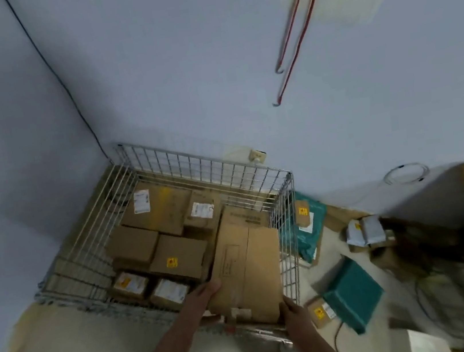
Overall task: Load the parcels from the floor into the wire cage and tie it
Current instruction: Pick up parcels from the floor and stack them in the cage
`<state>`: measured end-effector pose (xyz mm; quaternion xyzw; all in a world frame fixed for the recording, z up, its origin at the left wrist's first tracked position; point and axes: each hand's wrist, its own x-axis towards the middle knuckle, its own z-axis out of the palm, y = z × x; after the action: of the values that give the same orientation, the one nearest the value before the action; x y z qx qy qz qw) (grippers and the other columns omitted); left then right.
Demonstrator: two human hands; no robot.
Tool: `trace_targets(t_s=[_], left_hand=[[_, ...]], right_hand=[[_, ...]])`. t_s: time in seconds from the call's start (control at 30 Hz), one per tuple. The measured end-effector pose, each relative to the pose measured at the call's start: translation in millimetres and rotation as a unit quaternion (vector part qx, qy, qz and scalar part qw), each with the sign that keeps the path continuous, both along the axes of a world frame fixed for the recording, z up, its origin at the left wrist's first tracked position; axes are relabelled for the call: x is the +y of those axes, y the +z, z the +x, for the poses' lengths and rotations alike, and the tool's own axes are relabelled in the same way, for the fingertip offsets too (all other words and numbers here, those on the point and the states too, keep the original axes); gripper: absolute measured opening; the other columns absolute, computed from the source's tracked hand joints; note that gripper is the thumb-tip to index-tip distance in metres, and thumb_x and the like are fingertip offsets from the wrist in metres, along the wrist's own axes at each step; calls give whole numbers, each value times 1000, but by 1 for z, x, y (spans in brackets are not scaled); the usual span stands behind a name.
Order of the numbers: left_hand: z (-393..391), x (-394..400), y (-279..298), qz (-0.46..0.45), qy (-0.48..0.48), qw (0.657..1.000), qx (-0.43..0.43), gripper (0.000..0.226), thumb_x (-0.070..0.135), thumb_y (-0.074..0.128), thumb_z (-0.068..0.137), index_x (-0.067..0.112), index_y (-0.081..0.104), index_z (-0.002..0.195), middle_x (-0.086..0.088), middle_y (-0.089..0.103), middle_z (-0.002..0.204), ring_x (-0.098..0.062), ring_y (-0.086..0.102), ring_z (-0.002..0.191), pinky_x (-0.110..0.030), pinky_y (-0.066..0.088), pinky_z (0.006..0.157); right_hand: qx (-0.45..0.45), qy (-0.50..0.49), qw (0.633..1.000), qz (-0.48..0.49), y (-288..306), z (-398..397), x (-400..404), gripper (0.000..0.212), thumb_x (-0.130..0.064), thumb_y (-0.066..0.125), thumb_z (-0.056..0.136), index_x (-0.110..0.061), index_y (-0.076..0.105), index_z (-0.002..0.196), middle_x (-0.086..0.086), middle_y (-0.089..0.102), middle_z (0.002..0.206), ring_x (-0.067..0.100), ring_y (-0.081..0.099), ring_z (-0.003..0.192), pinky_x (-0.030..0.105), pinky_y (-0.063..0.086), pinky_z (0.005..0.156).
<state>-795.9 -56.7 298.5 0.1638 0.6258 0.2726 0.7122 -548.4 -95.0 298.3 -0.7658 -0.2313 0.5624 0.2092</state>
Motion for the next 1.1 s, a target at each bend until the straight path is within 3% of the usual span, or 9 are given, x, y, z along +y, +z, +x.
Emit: trace_targets(t_s=[0.13, 0.2, 0.3, 0.4, 0.5, 0.6, 0.77, 0.97, 1.1], left_hand=[[-34, 10, 21, 2, -59, 998, 2, 60, 57, 79, 78, 24, 63, 126, -9, 66, 122, -28, 68, 104, -37, 63, 72], [-45, 15, 25, 11, -60, 998, 12, 38, 45, 71, 91, 26, 62, 123, -8, 65, 121, -26, 67, 102, -35, 63, 70], [-57, 17, 19, 36, -24, 998, 47, 37, 39, 72, 92, 25, 62, 124, -12, 64, 124, -28, 67, 104, -44, 64, 78], [-79, 17, 20, 51, 47, 992, 102, 39, 38, 69, 95, 25, 58, 129, -11, 61, 128, -27, 65, 106, -37, 62, 70], [-117, 36, 12, 31, 93, 988, 122, 42, 42, 69, 95, 25, 58, 132, -8, 65, 123, -30, 67, 107, -41, 63, 74], [-159, 58, -5, 9, 94, 985, 146, 45, 45, 73, 91, 27, 59, 130, -9, 67, 122, -31, 70, 105, -50, 64, 80], [-208, 110, -38, -20, -2, 990, 142, 44, 49, 74, 89, 25, 65, 124, -11, 70, 123, -33, 71, 104, -51, 63, 82], [-237, 161, -91, -45, -48, 986, 150, 41, 45, 69, 94, 23, 61, 128, -3, 68, 115, -25, 69, 102, -33, 64, 62], [-249, 174, -147, -84, -12, 983, 162, 56, 51, 72, 90, 22, 57, 135, -7, 65, 126, -28, 67, 109, -40, 63, 75]], right_hand=[[-21, -79, 996, -46, 0, -32, -19, 13, -25, 51, 106, -22, 61, 113, 9, 65, 108, 30, 64, 95, 51, 60, 84], [-4, -116, 991, -64, 0, -39, -22, 17, -26, 50, 106, -19, 59, 118, 11, 60, 109, 31, 61, 94, 47, 60, 72], [21, -119, 990, -77, 0, -46, -11, 16, -24, 52, 105, -16, 61, 116, 9, 59, 99, 30, 59, 87, 48, 58, 75], [28, -109, 990, -83, -1, -54, 3, 13, -23, 53, 105, -16, 62, 112, 7, 61, 94, 29, 61, 87, 54, 58, 85], [28, -98, 994, -40, -10, -49, 20, 19, -23, 51, 106, -17, 62, 121, 9, 65, 99, 27, 64, 87, 43, 59, 72], [12, -105, 993, -46, -29, -36, 27, 33, -28, 51, 106, -14, 58, 135, 14, 67, 114, 31, 68, 99, 40, 61, 72], [-115, -96, 987, -49, -44, -49, 36, 41, -33, 55, 102, -13, 57, 137, 11, 71, 107, 29, 71, 89, 45, 62, 75], [-187, 69, 979, -40, -73, -79, 65, 14, -28, 45, 107, -27, 58, 112, -4, 69, 88, 21, 69, 83, 33, 56, 69], [-242, 240, 938, -69, -173, -68, 89, 29, -29, 50, 100, -24, 55, 129, 7, 69, 108, 31, 68, 98, 43, 58, 78]])
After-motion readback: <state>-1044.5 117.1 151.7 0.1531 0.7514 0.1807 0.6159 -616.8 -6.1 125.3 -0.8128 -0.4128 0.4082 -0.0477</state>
